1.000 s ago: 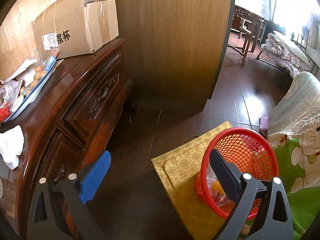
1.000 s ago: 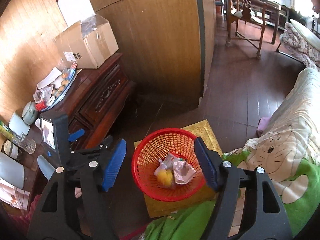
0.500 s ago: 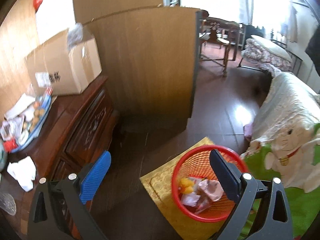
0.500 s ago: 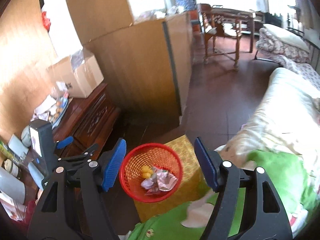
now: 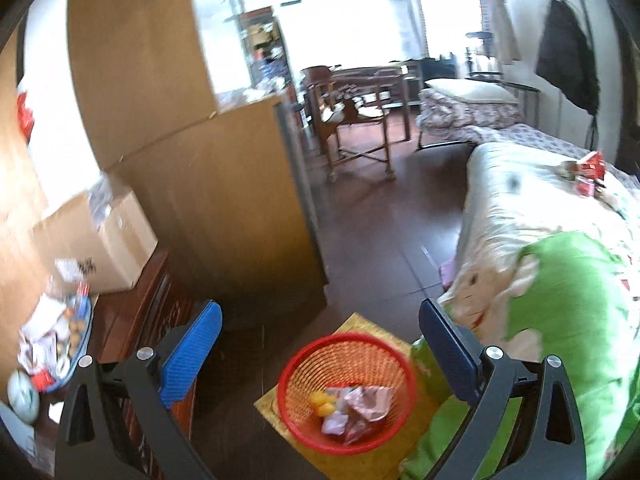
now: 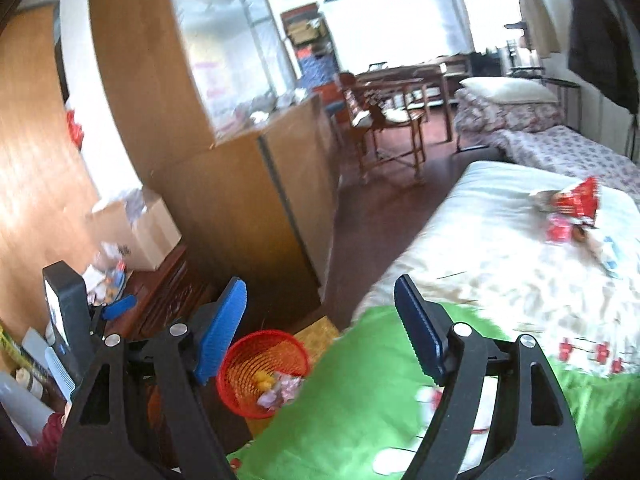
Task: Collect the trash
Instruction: 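Move both tools back over the trash on the bed, then grasp the clear cup of red candy with the left tool while the right tool grasps the blue face mask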
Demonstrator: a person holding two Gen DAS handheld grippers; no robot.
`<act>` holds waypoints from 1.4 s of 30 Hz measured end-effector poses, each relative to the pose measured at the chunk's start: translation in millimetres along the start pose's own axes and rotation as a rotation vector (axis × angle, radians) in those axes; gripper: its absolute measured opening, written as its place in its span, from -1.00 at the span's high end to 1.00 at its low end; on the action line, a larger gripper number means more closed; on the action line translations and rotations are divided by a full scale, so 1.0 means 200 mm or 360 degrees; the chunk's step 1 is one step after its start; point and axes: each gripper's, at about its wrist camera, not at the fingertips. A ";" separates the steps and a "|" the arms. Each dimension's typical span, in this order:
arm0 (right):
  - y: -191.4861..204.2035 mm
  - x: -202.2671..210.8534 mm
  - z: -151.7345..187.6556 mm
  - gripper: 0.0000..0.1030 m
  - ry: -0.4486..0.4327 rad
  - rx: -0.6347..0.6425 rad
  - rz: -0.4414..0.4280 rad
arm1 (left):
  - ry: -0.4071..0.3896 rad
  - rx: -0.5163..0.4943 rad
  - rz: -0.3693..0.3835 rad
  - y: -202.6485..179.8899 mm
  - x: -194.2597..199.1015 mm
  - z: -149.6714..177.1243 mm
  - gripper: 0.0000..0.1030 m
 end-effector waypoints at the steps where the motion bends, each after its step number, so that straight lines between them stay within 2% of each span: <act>1: -0.03 0.03 0.00 -0.48 -0.0017 -0.0018 0.0011 | -0.0013 -0.0027 0.0017 -0.05 0.02 -0.02 -0.88; 5: -0.23 0.12 0.03 -0.54 -0.0094 -0.0112 0.0101 | -0.0051 -0.0135 0.0096 -0.27 0.06 -0.10 -0.88; 8: -0.40 0.17 0.06 -0.59 -0.0134 -0.0164 0.0250 | -0.0060 -0.0200 0.0195 -0.45 0.05 -0.16 -0.88; 15: -0.91 0.16 0.16 -0.59 -0.0051 -0.0437 0.0547 | 0.0029 -0.0273 0.0500 -0.94 -0.13 -0.35 -0.88; 17: -1.05 0.14 0.17 -0.59 -0.0022 -0.0534 0.0609 | 0.0039 -0.0297 0.0537 -1.07 -0.19 -0.39 -0.88; 22: -1.33 0.11 0.12 -0.59 -0.0012 -0.0760 0.0607 | 0.0144 -0.0321 0.0667 -1.40 -0.39 -0.51 -0.88; 28: -1.61 0.02 -0.01 -0.59 -0.0116 -0.0966 0.0674 | 0.0326 -0.0310 0.0788 -1.73 -0.65 -0.60 -0.88; 32: -1.77 -0.04 0.04 -0.59 -0.0068 -0.1138 0.0759 | 0.0348 -0.0263 0.0870 -1.95 -0.78 -0.68 -0.88; 34: -1.82 -0.02 0.05 -0.59 -0.0072 -0.1209 0.0745 | 0.0371 -0.0260 0.0901 -2.04 -0.84 -0.70 -0.88; 37: -1.82 0.02 0.05 -0.59 -0.0116 -0.1208 0.0800 | 0.0384 -0.0282 0.0919 -2.18 -0.93 -0.73 -0.88; 42: -1.82 0.03 0.06 -0.60 -0.0151 -0.1248 0.0796 | 0.0407 -0.0298 0.0908 -2.35 -1.06 -0.76 -0.88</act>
Point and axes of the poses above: each gripper's, at about its wrist camera, not at the fingertips, and x roughly against the way its jaws point, y to its left, z to its underside, and after that the axes turned 1 degree about x, right-handed
